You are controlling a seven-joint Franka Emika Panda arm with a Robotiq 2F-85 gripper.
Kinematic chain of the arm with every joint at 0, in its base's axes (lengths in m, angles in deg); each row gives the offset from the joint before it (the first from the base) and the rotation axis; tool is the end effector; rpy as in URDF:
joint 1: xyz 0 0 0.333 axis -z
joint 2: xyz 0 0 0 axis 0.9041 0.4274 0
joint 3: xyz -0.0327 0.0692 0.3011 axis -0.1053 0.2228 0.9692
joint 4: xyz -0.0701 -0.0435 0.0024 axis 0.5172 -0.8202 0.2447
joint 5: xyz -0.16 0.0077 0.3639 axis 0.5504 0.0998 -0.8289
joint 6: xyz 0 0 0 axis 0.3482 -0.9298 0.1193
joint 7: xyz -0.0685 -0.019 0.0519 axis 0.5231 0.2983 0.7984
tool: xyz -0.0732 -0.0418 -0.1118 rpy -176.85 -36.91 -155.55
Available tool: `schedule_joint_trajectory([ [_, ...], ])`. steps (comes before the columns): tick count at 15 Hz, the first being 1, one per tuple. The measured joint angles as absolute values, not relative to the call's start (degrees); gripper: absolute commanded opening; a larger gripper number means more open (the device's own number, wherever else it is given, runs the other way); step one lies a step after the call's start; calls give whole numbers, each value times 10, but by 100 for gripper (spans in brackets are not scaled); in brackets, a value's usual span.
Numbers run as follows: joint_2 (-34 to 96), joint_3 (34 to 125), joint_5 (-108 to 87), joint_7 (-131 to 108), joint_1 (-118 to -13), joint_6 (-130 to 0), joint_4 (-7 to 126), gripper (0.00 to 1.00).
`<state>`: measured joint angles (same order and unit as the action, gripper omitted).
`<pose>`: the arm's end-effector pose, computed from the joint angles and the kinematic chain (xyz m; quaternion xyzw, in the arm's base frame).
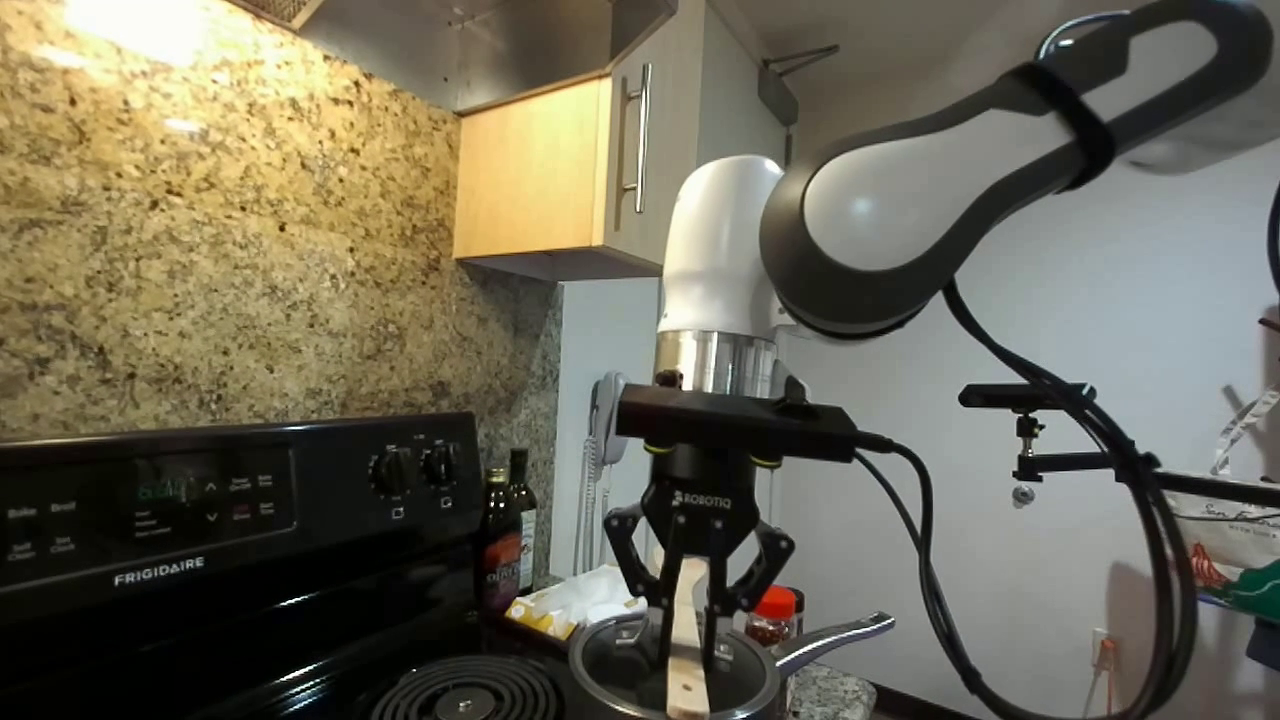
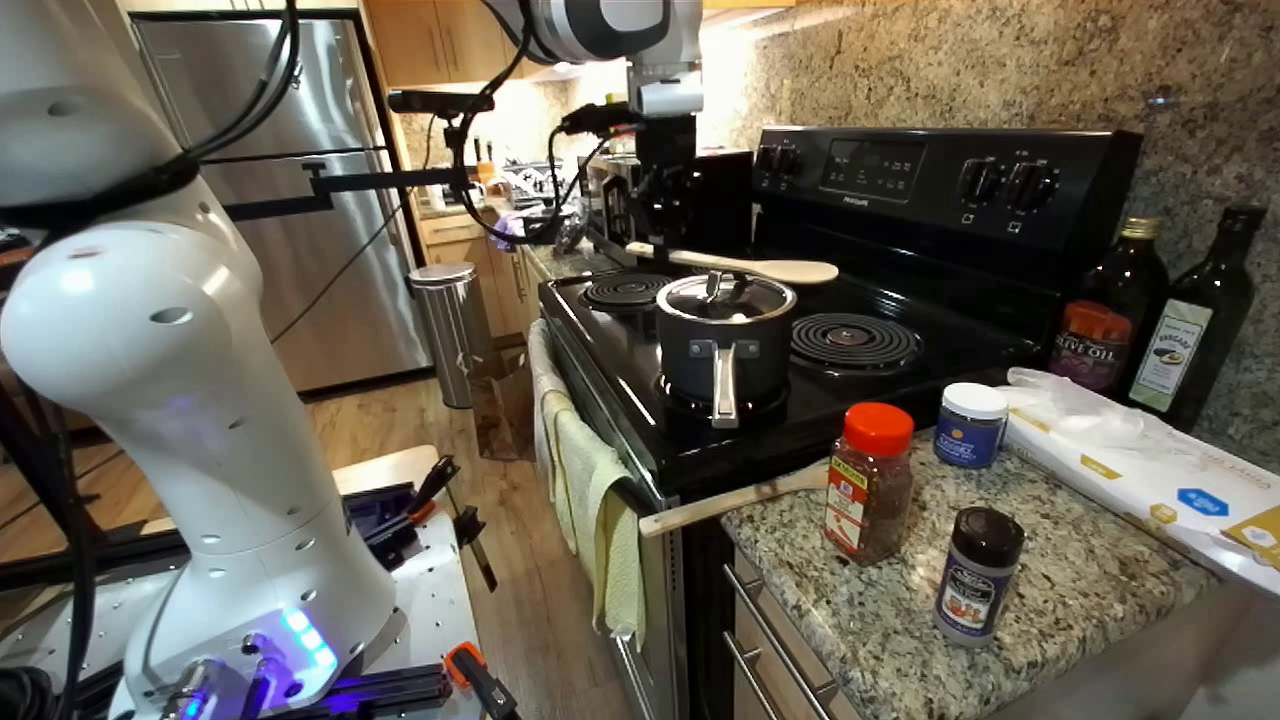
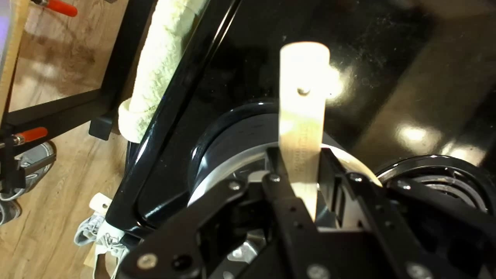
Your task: Remove the wooden spoon from the stove and place it on top of the pot
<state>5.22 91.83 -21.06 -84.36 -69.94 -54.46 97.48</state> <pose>0.4866 0.1286 0.3847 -0.8307 0.5545 0.0128 0.0479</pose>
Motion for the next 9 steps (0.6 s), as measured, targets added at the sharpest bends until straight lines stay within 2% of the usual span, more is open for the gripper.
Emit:
schedule_joint_trajectory([
  [5, 68, 900, -211, -844, -699, -546, 958, 13],
  [6, 70, 899, -211, -844, -699, -546, 956, 18],
  [7, 72, 898, -211, -844, -699, -546, 954, 51],
  [9, 74, 898, -211, -843, -699, -546, 952, 56],
])
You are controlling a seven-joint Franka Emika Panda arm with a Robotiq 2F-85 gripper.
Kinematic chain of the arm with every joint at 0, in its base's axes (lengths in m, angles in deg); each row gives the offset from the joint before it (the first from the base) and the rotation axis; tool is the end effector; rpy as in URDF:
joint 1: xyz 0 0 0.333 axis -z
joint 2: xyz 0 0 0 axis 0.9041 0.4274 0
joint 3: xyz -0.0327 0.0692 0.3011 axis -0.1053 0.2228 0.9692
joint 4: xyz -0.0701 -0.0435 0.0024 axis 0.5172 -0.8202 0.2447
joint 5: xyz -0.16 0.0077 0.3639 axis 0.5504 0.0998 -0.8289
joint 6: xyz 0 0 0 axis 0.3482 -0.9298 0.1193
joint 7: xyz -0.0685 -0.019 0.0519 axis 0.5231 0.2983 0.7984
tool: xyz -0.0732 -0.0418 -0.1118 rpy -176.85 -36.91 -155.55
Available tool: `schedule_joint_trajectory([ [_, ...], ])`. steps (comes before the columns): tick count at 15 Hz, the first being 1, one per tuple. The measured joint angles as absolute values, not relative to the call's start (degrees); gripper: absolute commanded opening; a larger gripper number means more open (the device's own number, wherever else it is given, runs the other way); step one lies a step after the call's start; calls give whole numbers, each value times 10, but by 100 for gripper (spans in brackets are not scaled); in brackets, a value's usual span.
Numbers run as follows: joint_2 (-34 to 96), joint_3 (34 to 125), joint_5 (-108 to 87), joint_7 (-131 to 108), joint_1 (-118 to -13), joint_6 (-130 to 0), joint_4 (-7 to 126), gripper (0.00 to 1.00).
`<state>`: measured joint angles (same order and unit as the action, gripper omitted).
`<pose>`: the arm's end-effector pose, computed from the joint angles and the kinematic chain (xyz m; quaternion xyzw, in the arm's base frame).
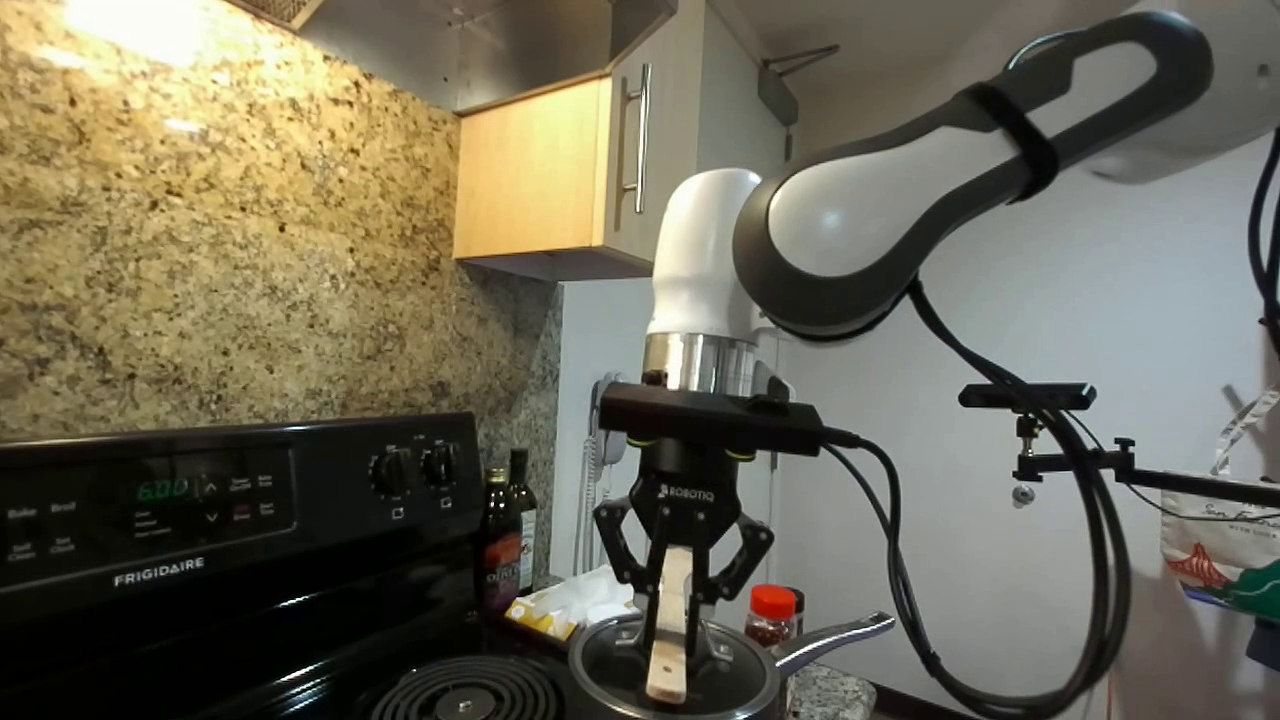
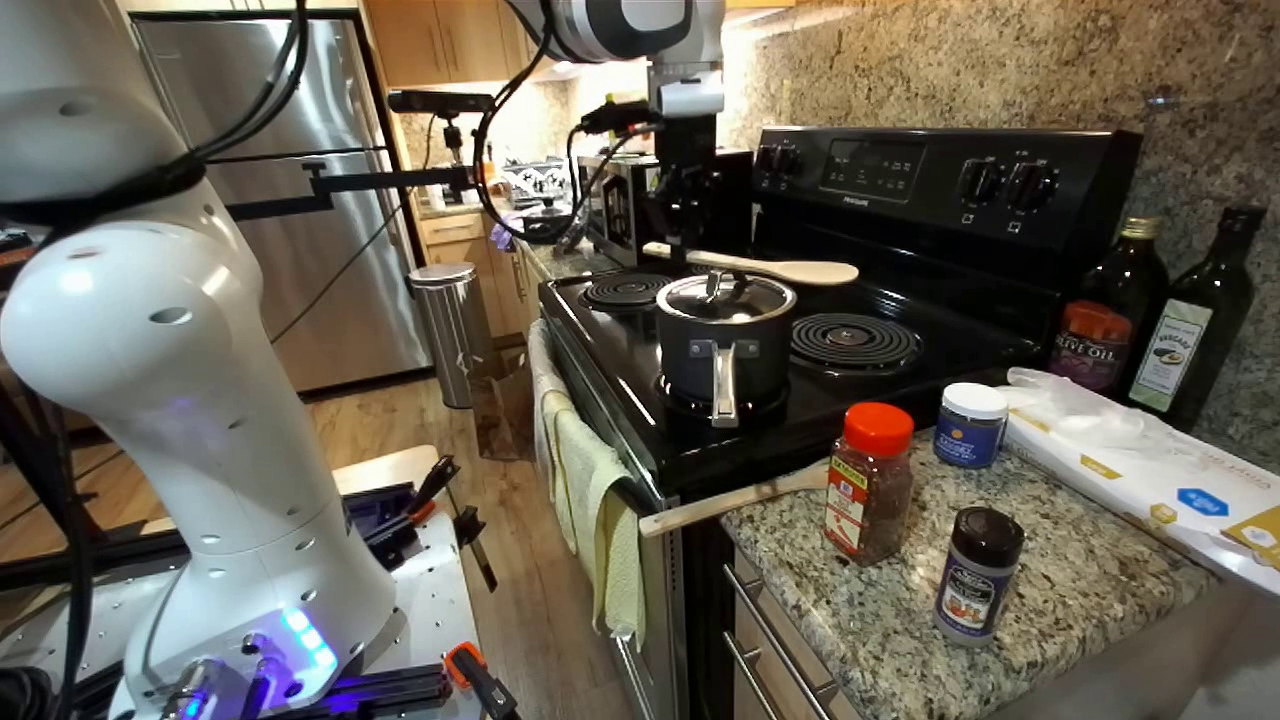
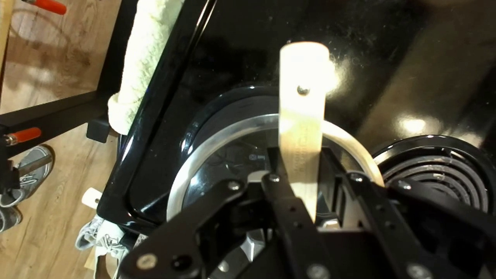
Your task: Remove the wooden spoon from the stove and place it on top of the pot
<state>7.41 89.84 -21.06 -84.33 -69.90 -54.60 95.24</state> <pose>0.5033 0.1138 0.3844 -0.8209 0.5685 0.0139 0.0529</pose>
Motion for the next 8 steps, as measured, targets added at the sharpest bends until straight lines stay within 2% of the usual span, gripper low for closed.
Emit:
schedule_joint_trajectory([
  [6, 84, 898, -211, -843, -700, -556, 952, 95],
  [8, 84, 899, -211, -843, -701, -560, 952, 100],
])
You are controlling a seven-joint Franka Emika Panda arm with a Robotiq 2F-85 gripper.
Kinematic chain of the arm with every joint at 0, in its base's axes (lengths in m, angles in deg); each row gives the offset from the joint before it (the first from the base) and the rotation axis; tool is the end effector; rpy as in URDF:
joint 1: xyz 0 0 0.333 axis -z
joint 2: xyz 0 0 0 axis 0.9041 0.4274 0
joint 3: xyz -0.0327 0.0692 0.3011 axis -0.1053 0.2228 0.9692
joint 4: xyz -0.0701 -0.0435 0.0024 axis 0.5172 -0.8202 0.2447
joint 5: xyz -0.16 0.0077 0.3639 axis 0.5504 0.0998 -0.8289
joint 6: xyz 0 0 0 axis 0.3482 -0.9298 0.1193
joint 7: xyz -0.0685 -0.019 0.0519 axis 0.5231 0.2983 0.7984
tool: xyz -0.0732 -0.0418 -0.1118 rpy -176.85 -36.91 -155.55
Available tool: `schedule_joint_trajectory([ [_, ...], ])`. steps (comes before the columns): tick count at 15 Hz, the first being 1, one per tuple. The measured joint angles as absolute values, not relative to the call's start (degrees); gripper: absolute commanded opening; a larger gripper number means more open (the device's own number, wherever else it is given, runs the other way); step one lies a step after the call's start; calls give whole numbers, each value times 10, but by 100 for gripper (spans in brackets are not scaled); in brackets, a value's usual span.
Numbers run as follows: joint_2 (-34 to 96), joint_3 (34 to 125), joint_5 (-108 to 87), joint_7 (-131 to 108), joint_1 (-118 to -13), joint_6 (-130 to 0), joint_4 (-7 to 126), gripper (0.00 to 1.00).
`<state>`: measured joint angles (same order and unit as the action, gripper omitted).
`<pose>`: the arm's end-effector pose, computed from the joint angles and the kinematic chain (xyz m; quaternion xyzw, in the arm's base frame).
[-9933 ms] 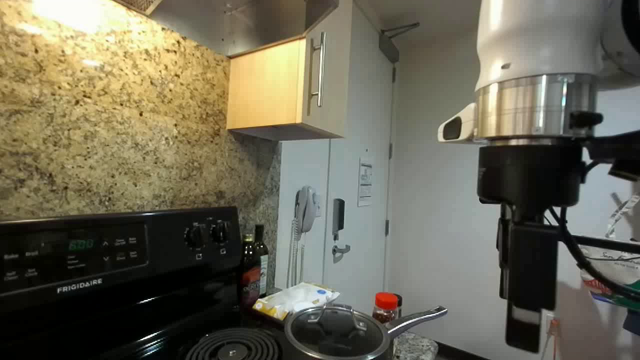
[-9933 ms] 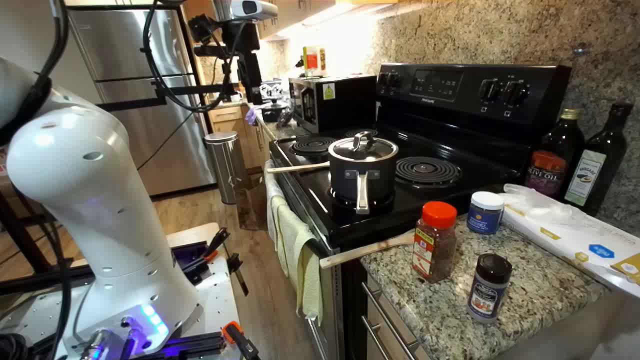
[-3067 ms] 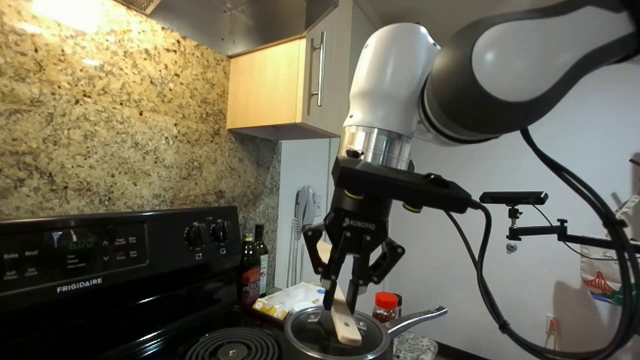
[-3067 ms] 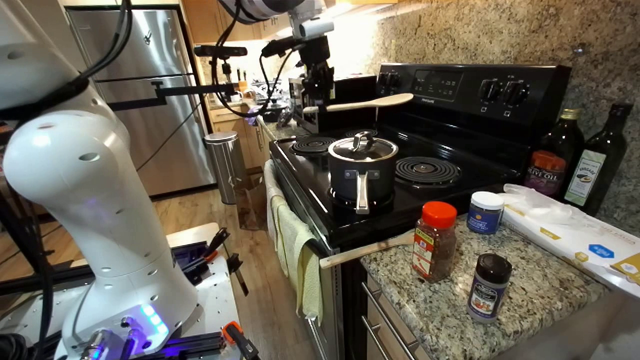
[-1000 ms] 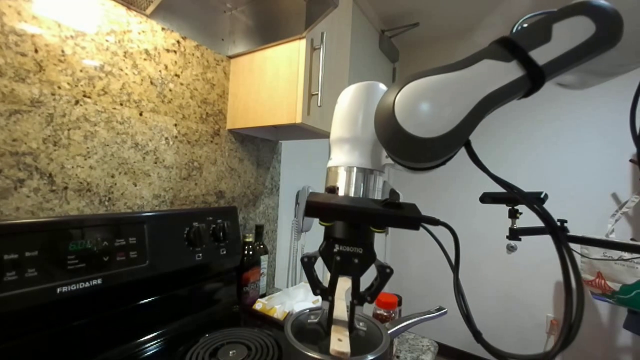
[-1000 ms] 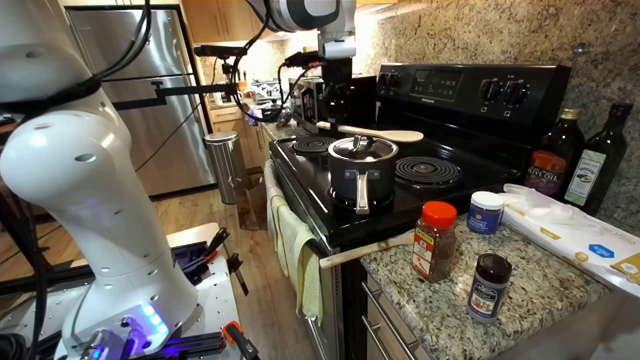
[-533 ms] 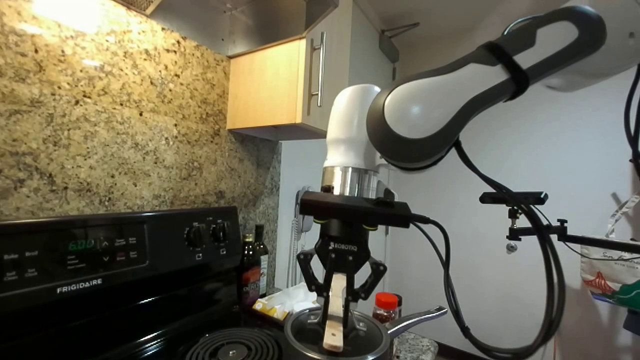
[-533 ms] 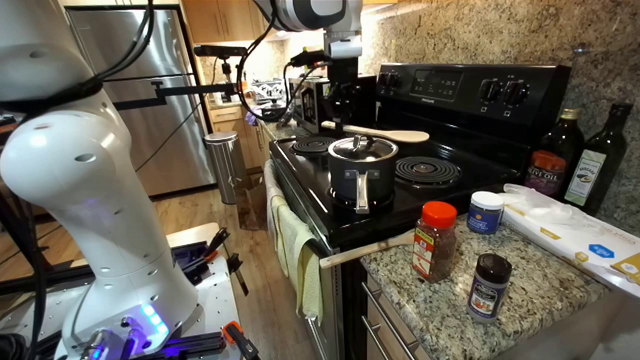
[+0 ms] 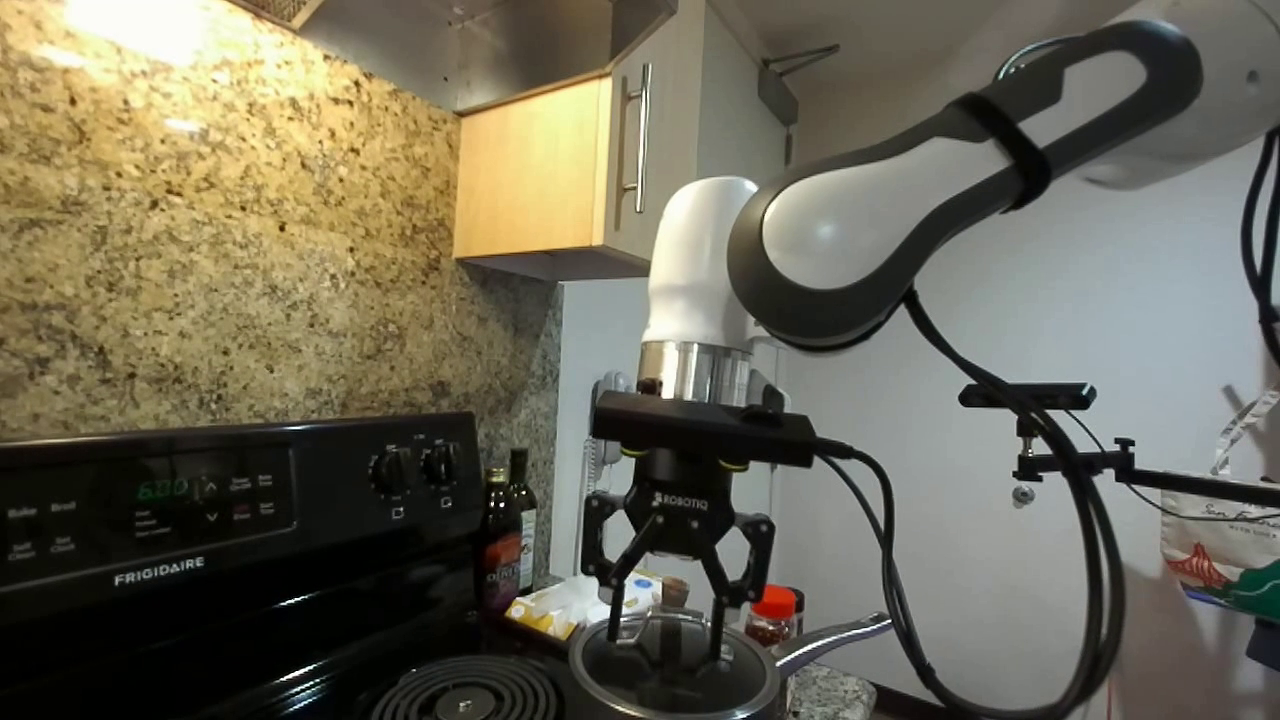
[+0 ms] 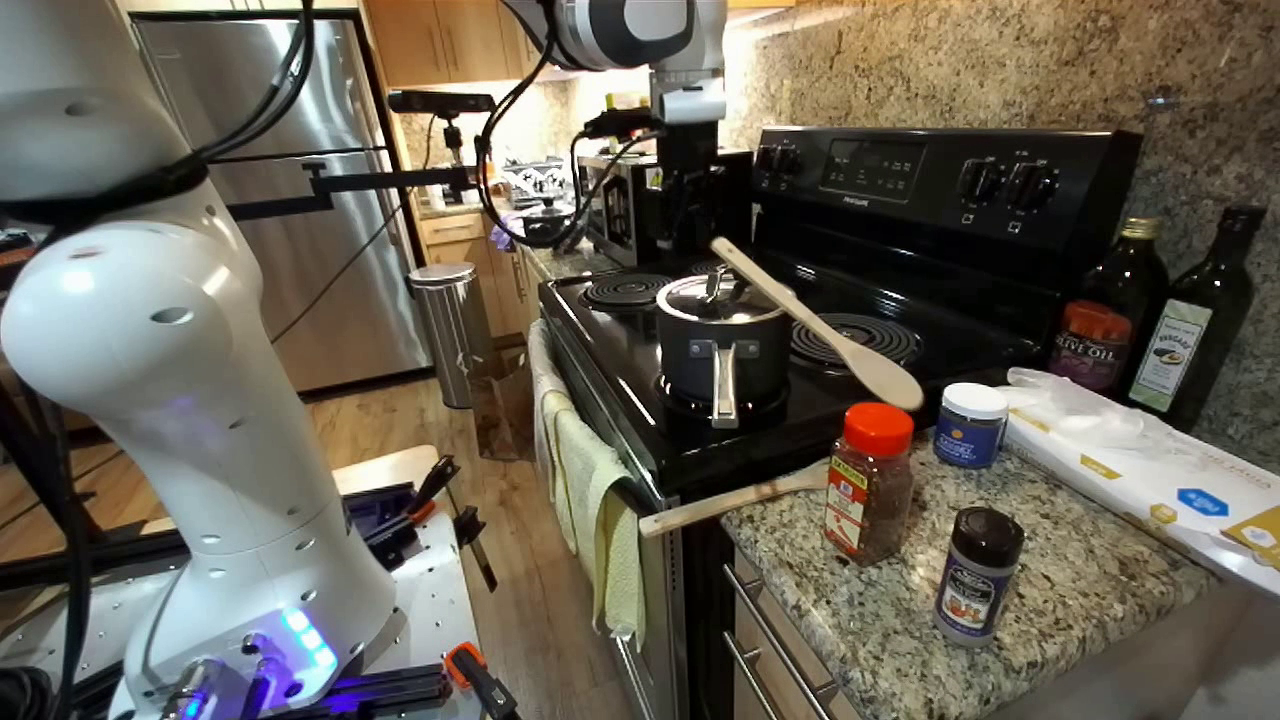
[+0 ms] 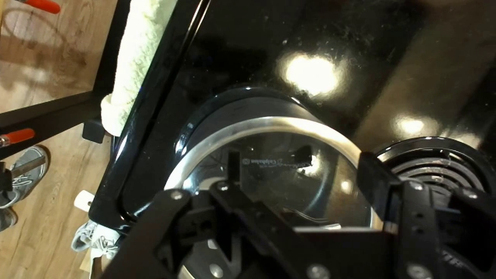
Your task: Remove the wooden spoon from the stove and place it on top of the pot
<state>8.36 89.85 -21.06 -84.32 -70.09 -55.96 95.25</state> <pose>0.5068 0.1158 0.3781 -0.8213 0.5677 0.0117 0.0555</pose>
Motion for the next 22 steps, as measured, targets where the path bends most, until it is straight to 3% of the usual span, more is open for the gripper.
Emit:
schedule_joint_trajectory([
  [11, 73, 905, -213, -808, -712, -593, 955, 100],
  [17, -5, 923, -231, -772, -736, -595, 990, 100],
  [22, -145, 940, -230, -760, -741, -460, 1042, 100],
])
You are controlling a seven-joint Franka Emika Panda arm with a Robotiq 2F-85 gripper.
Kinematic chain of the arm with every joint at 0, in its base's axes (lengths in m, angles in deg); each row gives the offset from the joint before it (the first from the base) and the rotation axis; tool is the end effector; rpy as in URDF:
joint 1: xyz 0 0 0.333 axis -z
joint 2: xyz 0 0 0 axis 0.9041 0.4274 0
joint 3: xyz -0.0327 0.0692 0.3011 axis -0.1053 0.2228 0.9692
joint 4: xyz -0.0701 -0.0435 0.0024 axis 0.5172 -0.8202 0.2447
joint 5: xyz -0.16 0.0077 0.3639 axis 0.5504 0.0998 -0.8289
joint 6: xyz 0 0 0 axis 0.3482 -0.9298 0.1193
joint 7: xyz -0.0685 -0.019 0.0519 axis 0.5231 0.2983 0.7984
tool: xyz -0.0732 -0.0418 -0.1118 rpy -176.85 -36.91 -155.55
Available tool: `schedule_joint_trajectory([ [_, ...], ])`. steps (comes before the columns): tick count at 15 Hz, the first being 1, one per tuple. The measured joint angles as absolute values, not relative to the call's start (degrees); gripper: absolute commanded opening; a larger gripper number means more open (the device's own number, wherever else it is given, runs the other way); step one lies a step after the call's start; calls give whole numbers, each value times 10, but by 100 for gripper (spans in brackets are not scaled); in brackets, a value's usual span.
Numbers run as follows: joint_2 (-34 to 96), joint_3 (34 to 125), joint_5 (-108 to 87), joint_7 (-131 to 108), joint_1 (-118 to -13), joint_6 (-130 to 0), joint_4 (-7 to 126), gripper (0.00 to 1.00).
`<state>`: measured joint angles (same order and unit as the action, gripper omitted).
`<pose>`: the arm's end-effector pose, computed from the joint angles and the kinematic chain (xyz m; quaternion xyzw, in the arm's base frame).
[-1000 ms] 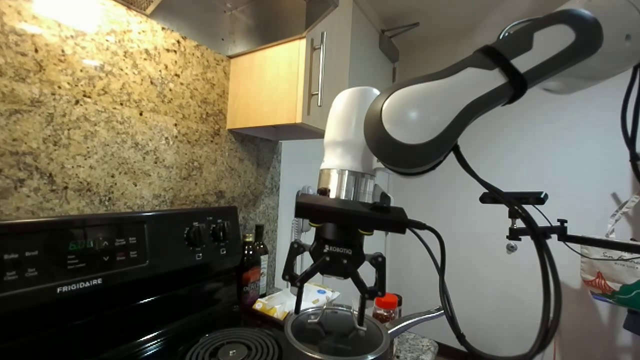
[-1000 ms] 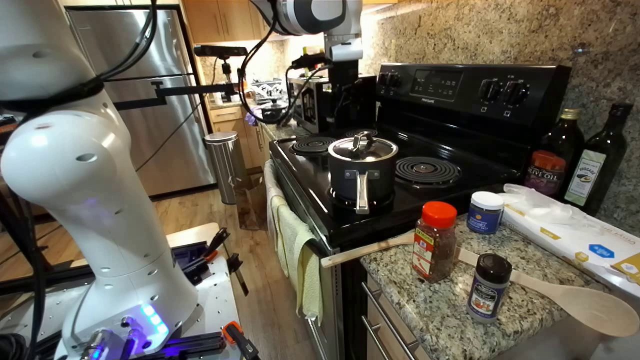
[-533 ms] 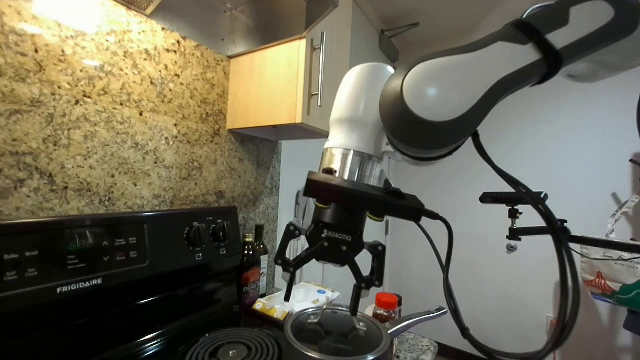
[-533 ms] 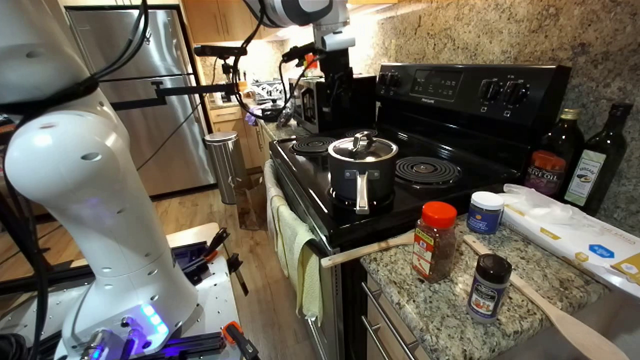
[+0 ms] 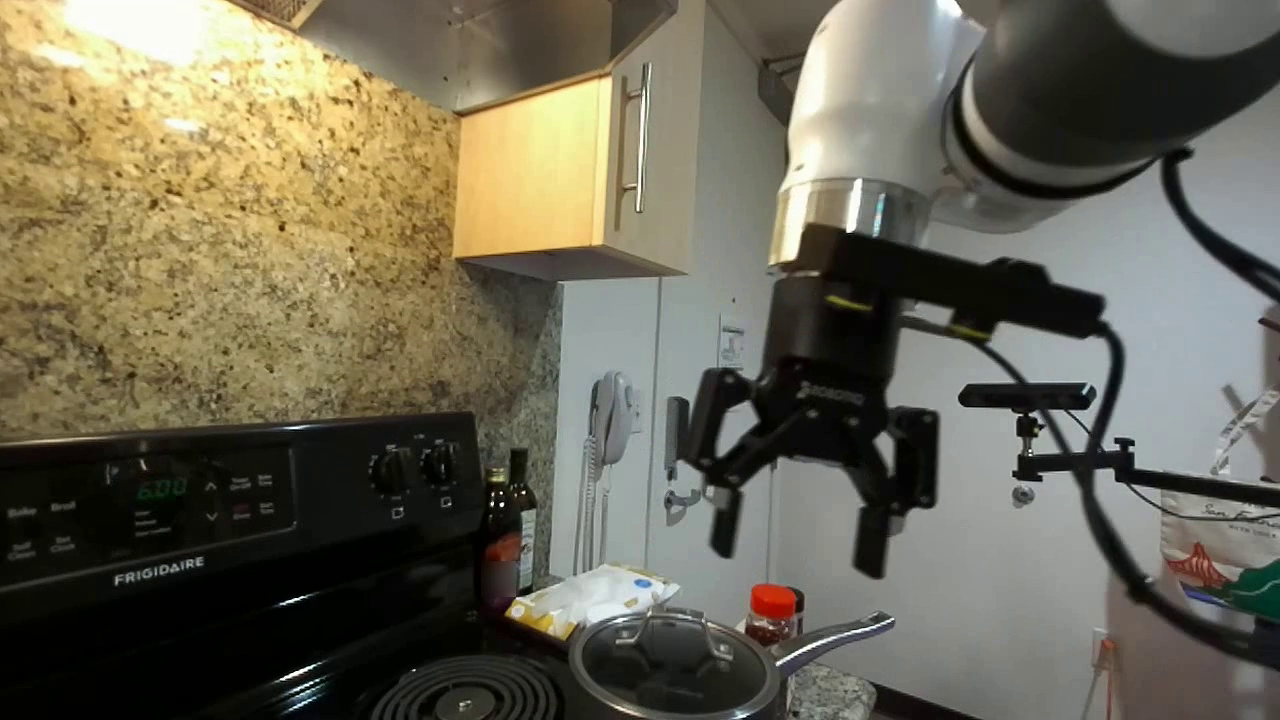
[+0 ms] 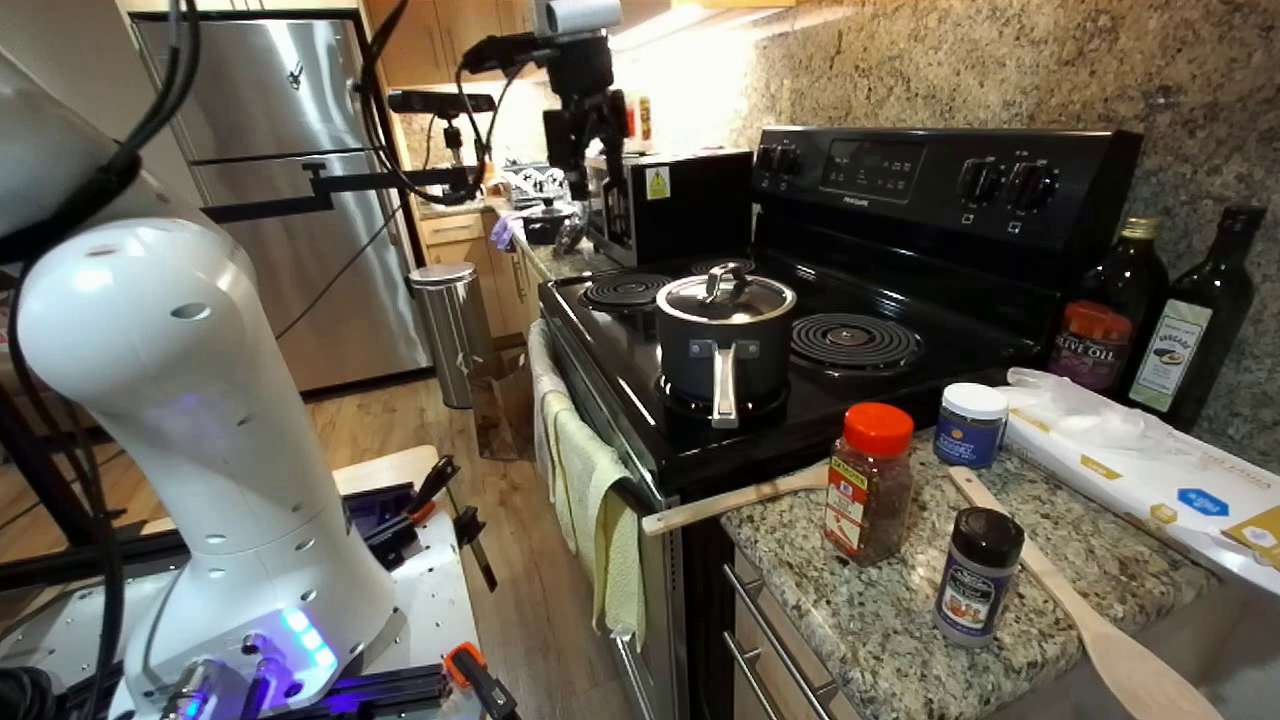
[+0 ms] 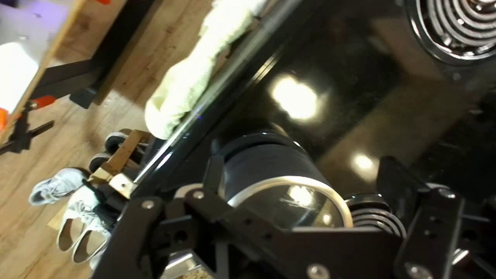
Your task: Remove the wooden spoon from the stove and place it on top of the pot
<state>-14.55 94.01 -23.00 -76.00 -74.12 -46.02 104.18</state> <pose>0.3935 0.1625 0.4700 -0.8921 0.4463 -0.0245 0.0661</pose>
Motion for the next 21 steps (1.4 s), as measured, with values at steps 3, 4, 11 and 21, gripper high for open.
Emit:
schedule_joint_trajectory([
  [3, -229, 941, -231, -684, -755, -357, 1062, 100],
  [4, -246, 944, -235, -682, -755, -344, 1066, 100],
  [11, -255, 953, -238, -602, -750, -338, 1065, 100],
  [21, -175, 991, -173, -398, -750, -289, 994, 100],
])
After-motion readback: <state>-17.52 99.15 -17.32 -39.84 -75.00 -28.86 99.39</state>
